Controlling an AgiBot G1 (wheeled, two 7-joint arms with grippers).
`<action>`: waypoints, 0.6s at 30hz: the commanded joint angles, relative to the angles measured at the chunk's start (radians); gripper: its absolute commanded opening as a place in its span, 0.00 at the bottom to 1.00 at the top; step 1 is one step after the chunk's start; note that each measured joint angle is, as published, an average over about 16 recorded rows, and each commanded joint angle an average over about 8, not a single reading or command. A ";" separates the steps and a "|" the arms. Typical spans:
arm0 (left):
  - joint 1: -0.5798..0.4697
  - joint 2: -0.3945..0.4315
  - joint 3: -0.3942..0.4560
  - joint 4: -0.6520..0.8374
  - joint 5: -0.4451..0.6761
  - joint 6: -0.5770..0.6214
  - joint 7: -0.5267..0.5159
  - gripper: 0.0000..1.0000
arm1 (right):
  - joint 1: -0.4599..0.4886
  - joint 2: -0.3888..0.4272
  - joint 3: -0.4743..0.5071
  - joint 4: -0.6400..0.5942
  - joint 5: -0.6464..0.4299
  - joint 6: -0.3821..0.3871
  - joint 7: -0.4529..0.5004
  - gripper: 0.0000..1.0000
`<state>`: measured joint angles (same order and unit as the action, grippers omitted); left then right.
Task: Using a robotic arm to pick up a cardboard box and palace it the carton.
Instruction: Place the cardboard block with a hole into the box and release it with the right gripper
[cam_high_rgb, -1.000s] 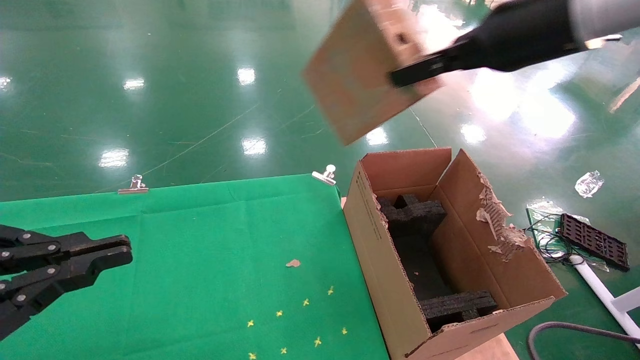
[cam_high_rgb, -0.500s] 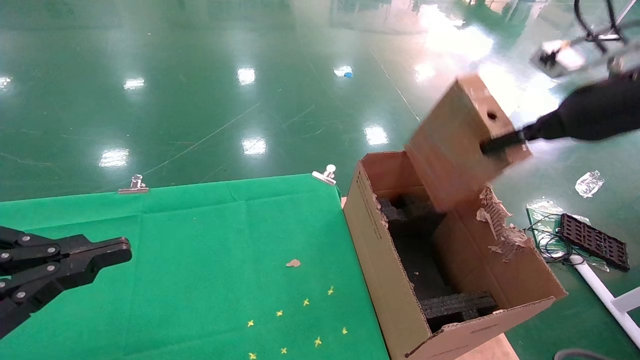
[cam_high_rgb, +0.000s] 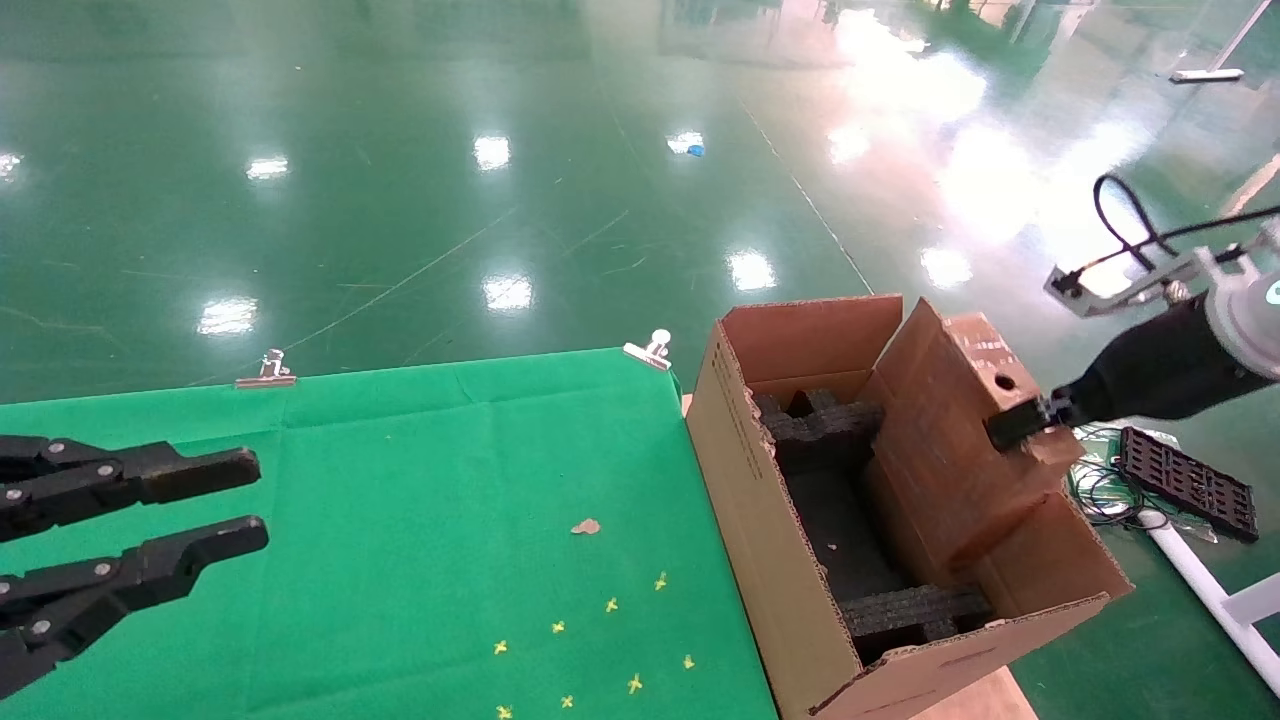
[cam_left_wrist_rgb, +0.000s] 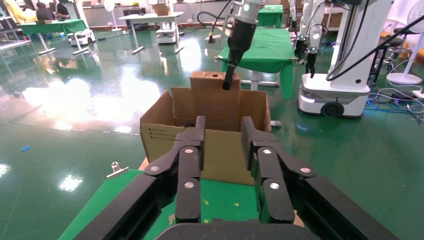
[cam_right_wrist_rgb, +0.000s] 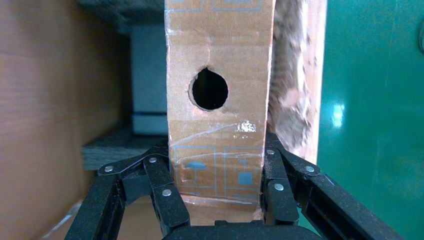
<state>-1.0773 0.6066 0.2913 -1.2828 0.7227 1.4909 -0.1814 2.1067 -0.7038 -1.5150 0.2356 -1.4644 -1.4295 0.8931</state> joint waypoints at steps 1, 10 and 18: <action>0.000 0.000 0.000 0.000 0.000 0.000 0.000 1.00 | -0.021 -0.012 -0.006 -0.032 -0.006 0.009 0.000 0.00; 0.000 0.000 0.001 0.000 0.000 0.000 0.000 1.00 | -0.103 -0.066 -0.008 -0.119 -0.004 0.060 -0.014 0.00; 0.000 0.000 0.001 0.000 -0.001 0.000 0.001 1.00 | -0.219 -0.110 0.009 -0.169 0.025 0.149 -0.018 0.00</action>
<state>-1.0775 0.6061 0.2924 -1.2828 0.7219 1.4904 -0.1808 1.8884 -0.8154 -1.5056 0.0693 -1.4390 -1.2772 0.8741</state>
